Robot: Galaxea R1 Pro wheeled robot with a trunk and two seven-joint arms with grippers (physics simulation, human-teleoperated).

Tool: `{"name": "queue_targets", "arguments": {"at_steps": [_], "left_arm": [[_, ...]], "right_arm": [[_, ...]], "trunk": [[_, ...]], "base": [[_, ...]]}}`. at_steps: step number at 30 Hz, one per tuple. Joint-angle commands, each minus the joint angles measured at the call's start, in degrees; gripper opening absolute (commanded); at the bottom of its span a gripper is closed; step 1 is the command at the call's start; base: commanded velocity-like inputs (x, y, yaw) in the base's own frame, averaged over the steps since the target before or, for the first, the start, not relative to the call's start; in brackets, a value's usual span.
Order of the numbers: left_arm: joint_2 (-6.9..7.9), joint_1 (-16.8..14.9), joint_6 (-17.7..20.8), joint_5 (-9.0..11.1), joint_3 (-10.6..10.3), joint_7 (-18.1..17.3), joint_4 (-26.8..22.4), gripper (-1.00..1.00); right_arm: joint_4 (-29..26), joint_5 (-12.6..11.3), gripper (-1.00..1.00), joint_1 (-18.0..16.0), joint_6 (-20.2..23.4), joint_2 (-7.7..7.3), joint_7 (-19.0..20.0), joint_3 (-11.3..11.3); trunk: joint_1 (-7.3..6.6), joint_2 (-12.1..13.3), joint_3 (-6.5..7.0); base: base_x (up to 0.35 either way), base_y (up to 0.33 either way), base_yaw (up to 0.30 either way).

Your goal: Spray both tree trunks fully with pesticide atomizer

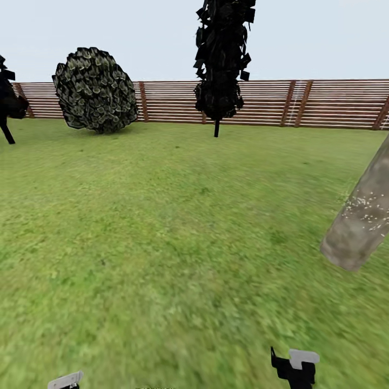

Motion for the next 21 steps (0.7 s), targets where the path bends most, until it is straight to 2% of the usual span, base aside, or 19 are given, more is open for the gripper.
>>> {"name": "queue_targets", "arguments": {"at_steps": [1,21], "left_arm": [[0.00,0.00,0.00,0.01,0.06,0.00,-0.02,-1.00],[-0.02,0.00,0.00,0.11,0.09,0.01,0.00,-1.00]], "right_arm": [[-0.02,0.00,1.00,0.00,0.00,0.00,0.00,0.01],[0.01,0.00,1.00,0.00,0.00,0.00,0.03,0.01]], "trunk": [[0.00,0.00,0.00],[0.00,0.00,0.00]], "base": [[0.000,0.000,0.278],[0.000,0.000,0.279]]}}
